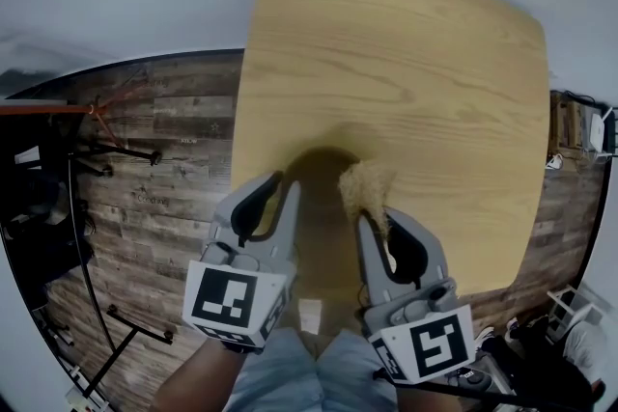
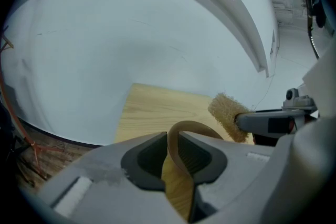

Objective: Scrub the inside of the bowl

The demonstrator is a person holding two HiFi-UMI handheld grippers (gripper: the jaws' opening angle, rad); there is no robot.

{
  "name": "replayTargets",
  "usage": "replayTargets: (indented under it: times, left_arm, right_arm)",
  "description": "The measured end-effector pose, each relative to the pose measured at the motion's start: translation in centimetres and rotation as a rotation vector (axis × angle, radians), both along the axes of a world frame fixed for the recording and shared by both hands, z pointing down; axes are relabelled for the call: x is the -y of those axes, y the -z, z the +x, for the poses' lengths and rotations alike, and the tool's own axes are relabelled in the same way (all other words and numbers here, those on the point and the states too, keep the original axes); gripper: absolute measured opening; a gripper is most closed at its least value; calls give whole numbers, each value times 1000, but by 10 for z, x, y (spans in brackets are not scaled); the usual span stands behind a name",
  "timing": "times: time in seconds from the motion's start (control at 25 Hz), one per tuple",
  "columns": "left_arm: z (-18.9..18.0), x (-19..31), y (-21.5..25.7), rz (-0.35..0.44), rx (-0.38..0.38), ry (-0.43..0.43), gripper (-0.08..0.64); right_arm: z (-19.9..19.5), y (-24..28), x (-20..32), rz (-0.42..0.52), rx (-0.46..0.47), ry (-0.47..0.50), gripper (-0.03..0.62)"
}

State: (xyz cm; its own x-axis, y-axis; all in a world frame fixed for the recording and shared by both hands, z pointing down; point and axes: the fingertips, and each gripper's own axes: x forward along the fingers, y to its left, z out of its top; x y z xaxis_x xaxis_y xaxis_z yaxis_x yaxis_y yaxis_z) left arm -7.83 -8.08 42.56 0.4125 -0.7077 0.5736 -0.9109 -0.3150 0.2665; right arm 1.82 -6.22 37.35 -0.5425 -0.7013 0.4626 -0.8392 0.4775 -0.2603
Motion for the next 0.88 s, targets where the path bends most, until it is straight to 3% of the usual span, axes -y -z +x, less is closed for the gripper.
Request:
replayTargets:
  times: [0.24, 0.44, 0.88]
  left_arm:
    - [-3, 3, -10, -40, 23, -2, 83]
    - [-2, 4, -6, -58, 45, 16, 36]
    - [10, 12, 13, 40, 199, -93, 31]
  right_arm:
    - [0, -3, 6, -5, -1, -2, 48]
    - [1, -5, 7, -11, 0, -5, 48]
    - [15, 16, 12, 38, 9, -32, 48]
